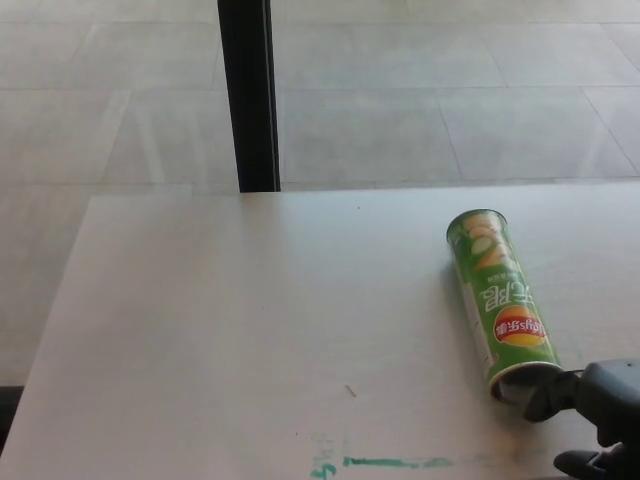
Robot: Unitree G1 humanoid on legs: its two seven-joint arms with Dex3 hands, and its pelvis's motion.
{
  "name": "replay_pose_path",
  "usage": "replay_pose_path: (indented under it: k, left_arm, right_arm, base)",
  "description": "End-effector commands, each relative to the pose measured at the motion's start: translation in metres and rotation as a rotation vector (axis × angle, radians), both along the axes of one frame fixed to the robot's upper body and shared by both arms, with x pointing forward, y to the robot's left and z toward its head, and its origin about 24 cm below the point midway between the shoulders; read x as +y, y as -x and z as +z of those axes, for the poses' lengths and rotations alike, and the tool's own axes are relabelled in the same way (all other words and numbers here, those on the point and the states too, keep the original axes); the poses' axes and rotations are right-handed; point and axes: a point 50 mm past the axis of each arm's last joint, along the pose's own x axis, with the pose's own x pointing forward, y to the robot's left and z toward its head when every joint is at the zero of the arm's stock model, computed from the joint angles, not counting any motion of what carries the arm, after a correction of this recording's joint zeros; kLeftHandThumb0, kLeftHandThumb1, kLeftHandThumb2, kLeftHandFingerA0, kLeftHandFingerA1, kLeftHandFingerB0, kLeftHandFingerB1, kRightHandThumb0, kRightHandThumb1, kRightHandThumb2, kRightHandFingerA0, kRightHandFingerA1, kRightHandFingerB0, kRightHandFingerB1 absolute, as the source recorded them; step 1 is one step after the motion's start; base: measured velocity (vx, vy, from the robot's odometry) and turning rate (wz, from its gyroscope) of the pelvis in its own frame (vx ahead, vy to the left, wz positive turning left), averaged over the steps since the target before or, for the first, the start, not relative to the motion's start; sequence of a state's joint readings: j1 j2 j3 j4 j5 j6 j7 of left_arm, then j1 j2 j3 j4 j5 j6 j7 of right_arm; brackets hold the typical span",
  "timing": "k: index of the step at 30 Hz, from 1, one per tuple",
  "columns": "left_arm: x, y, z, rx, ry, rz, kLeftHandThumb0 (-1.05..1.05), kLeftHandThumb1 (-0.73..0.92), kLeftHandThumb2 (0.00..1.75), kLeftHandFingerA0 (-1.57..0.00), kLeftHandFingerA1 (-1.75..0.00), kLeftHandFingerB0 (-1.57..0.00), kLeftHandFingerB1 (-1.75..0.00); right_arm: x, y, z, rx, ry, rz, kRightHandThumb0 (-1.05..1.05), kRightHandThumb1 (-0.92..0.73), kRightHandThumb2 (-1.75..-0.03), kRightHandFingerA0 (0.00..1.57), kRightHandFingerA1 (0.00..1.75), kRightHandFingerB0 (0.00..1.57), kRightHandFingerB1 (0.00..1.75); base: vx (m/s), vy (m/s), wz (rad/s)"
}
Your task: Use the right hand as a fist to push the chips tray inside its container kept in the middle of the desk
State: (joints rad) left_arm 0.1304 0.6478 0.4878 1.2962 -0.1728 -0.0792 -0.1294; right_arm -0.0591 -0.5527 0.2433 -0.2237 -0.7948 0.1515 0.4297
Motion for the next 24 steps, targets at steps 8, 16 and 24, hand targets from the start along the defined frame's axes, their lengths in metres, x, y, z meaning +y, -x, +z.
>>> replay_pose_path:
  k: [8,16,24]
  left_arm:
    - [0.008,0.000,0.009,0.005,-0.040,0.002,-0.72,0.92,0.67,-0.62,-0.83,-0.51,-0.57]
    - [0.008,0.002,0.010,0.041,-0.058,-0.040,-0.73,0.92,0.67,-0.63,-0.82,-0.47,-0.52]
    - [0.007,0.003,0.008,0.016,-0.035,-0.003,-0.71,0.92,0.66,-0.60,-0.85,-0.48,-0.53]
  right_arm:
    - [0.000,-0.016,-0.013,-0.060,0.042,-0.031,-0.53,-0.70,-0.61,0.88,0.80,0.47,0.41]
    - [-0.004,-0.019,-0.015,-0.100,0.035,-0.058,-0.53,-0.70,-0.61,0.89,0.95,0.43,0.42]
    - [-0.004,-0.019,-0.011,-0.111,0.051,-0.051,-0.53,-0.69,-0.61,0.90,0.96,0.47,0.41]
  base:
    - [0.00,0.000,0.00]
    - [0.00,0.000,0.00]
    - [0.00,0.000,0.00]
